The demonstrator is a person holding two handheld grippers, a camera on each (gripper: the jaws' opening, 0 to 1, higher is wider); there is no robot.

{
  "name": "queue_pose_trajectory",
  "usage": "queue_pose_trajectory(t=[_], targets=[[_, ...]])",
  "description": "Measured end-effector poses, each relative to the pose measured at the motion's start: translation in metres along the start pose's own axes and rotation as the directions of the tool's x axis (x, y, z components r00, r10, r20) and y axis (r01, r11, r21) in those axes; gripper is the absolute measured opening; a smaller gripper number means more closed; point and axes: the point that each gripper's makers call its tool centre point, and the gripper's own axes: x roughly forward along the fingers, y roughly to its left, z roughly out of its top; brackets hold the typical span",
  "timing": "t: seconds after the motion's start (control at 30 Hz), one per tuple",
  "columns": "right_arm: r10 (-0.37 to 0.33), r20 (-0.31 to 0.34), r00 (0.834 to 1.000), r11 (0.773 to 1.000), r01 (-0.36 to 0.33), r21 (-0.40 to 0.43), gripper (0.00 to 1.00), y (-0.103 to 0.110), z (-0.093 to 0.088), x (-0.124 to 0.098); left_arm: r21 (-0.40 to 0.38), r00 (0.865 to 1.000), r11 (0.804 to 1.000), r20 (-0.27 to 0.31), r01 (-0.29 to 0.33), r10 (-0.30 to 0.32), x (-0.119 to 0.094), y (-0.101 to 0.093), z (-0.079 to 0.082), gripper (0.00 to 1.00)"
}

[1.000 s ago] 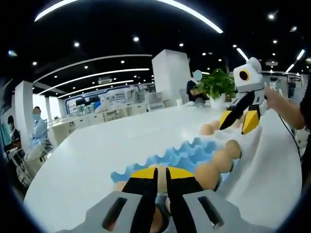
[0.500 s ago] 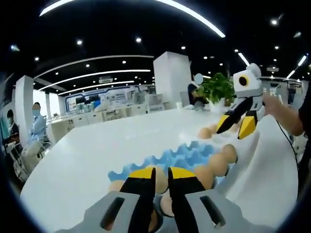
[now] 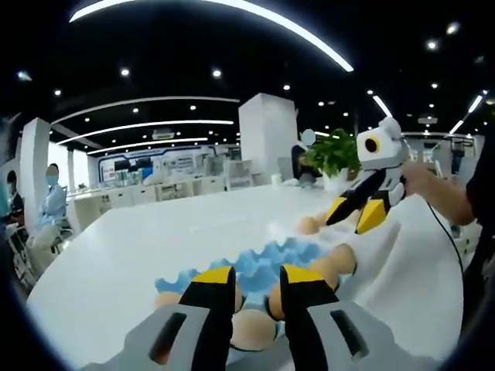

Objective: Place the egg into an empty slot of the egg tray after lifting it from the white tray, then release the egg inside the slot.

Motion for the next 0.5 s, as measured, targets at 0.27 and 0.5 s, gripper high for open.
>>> queue_pose_trajectory(t=[0.27, 0.5], targets=[[-0.053, -0.015, 0.998, 0.998, 0.053, -0.029, 0.31, -0.011, -0.004, -0.012, -0.003, 1.000, 1.000, 0.002, 0.024, -0.024, 0.002, -0.013, 0.000, 0.32], [-0.076, -0.016, 0.997, 0.997, 0.076, -0.018, 0.31, -0.015, -0.012, -0.023, -0.004, 0.999, 0.999, 0.003, 0.052, -0.052, 0.005, -0.021, -0.002, 0.37]])
